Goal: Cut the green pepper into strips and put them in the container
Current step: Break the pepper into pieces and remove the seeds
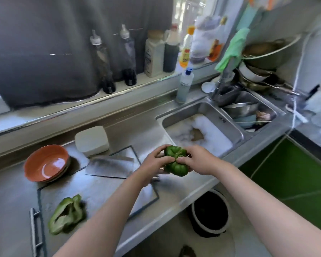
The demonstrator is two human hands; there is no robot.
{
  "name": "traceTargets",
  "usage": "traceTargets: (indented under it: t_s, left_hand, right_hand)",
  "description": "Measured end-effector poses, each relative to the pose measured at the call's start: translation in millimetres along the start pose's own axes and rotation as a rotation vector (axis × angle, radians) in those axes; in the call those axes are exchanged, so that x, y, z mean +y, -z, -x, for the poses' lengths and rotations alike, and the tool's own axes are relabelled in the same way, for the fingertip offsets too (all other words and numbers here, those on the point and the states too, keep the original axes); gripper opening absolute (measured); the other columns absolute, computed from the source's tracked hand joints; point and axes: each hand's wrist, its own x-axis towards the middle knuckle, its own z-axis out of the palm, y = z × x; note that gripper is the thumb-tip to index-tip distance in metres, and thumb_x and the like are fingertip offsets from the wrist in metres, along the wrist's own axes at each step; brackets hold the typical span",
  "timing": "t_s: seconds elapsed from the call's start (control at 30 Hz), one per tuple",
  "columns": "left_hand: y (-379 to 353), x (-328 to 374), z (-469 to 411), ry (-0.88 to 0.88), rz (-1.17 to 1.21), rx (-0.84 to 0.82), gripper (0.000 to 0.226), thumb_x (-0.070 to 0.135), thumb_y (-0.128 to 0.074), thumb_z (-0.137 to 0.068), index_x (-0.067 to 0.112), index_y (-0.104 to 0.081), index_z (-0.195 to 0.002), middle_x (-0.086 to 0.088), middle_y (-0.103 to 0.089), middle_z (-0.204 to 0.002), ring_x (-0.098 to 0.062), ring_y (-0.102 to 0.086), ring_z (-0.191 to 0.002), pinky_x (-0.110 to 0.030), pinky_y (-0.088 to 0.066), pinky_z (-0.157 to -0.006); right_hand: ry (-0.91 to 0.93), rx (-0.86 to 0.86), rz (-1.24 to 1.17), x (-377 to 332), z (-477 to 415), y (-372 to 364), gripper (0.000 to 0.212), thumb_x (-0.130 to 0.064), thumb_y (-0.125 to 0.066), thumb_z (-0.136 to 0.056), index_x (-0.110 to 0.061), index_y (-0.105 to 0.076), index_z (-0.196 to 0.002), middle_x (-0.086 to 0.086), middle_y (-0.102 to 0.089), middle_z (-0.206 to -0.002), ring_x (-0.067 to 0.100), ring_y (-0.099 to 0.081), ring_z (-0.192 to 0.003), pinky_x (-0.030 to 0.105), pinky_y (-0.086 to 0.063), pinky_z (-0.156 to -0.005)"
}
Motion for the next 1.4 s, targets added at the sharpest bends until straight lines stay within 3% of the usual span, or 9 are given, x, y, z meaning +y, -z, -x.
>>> traceTargets:
  t_s: [0.23,0.37,0.6,0.73,0.83,0.97,1.07,1.23,1.4]
  left_hand:
    - [-119,-28,-37,0.114,-0.037,-0.198,0.058,0.021,-0.063,-0.076,0.031,-0.058,-0.133,-0.006,-0.068,-0.124,-0.030,-0.065,-0.109,-0.053,-0.050,-0.097]
    - [-163,-41,-52,0.167,-0.081,-0.189,0.059,0.019,-0.061,-0.071,0.032,-0.060,-0.129,-0.010,-0.066,-0.121,-0.027,-0.065,-0.102,-0.042,-0.056,-0.083]
    - [-202,-56,-68,0.209,-0.288,-0.212,0.053,0.014,-0.054,-0.076,0.035,-0.062,-0.124,-0.003,-0.066,-0.118,-0.023,-0.064,-0.103,-0.031,-0.056,-0.071]
    - [-213,-66,-80,0.237,-0.298,-0.210,0.051,0.000,-0.047,-0.088,0.030,-0.061,-0.128,-0.002,-0.066,-0.117,-0.022,-0.064,-0.102,-0.027,-0.055,-0.066]
    - [-215,-72,-87,0.240,-0.287,-0.203,0.050,0.002,-0.049,-0.087,0.028,-0.060,-0.129,-0.002,-0.066,-0.116,-0.023,-0.065,-0.103,-0.031,-0.056,-0.069]
    - [-212,-74,-89,0.244,-0.269,-0.201,0.052,-0.004,-0.045,-0.090,0.028,-0.059,-0.129,0.002,-0.068,-0.113,-0.019,-0.066,-0.101,-0.035,-0.057,-0.073]
    - [-207,-72,-86,0.234,-0.227,-0.200,0.054,-0.003,-0.048,-0.086,0.029,-0.061,-0.128,-0.001,-0.066,-0.121,-0.024,-0.065,-0.107,-0.036,-0.058,-0.073]
    - [-191,-56,-72,0.206,-0.141,-0.170,0.056,-0.002,-0.049,-0.083,0.028,-0.059,-0.129,-0.011,-0.059,-0.129,-0.035,-0.060,-0.115,-0.042,-0.058,-0.077]
    - [-150,-32,-46,0.153,0.033,-0.093,0.062,-0.001,-0.049,-0.074,0.024,-0.059,-0.130,-0.015,-0.058,-0.133,-0.036,-0.061,-0.118,-0.056,-0.052,-0.096]
  right_hand:
    - [-0.157,-0.003,-0.175,114,62,74,0.022,-0.019,-0.064,-0.099,0.003,-0.066,-0.102,0.020,-0.069,-0.084,0.024,-0.070,-0.070,0.030,-0.060,-0.062]
    - [-0.270,-0.014,-0.205,174,86,97,0.028,-0.026,-0.065,-0.098,0.002,-0.066,-0.101,0.023,-0.073,-0.083,0.031,-0.075,-0.071,0.040,-0.062,-0.074]
    - [-0.492,0.054,-0.021,266,105,87,0.033,-0.039,-0.069,-0.093,-0.007,-0.063,-0.087,0.016,-0.073,-0.076,0.025,-0.073,-0.060,0.029,-0.053,-0.058]
    - [-0.538,0.005,-0.038,302,96,56,0.049,-0.033,-0.066,-0.097,-0.009,-0.055,-0.138,0.015,-0.068,-0.116,0.019,-0.068,-0.053,0.023,-0.049,-0.049]
    - [-0.504,0.024,-0.063,318,87,42,0.036,-0.013,-0.054,-0.103,-0.011,-0.060,-0.138,0.011,-0.067,-0.111,0.027,-0.072,-0.071,0.021,-0.047,-0.045]
    - [-0.494,0.155,0.027,315,83,46,0.014,-0.020,-0.064,-0.098,-0.020,-0.078,-0.096,0.000,-0.073,-0.090,0.019,-0.067,-0.075,0.024,-0.050,-0.065]
    - [-0.545,0.190,0.224,300,86,55,0.038,-0.055,-0.068,-0.088,-0.022,-0.071,-0.072,-0.007,-0.069,-0.076,0.019,-0.067,-0.080,0.029,-0.051,-0.066]
    - [-0.386,0.154,0.095,251,78,70,0.024,-0.040,-0.052,-0.099,-0.027,-0.072,-0.103,-0.009,-0.069,-0.105,0.018,-0.064,-0.100,0.033,-0.051,-0.078]
    - [-0.232,0.102,-0.225,155,48,65,0.018,-0.026,-0.047,-0.102,-0.026,-0.064,-0.109,0.001,-0.070,-0.100,0.017,-0.067,-0.059,0.026,-0.048,-0.044]
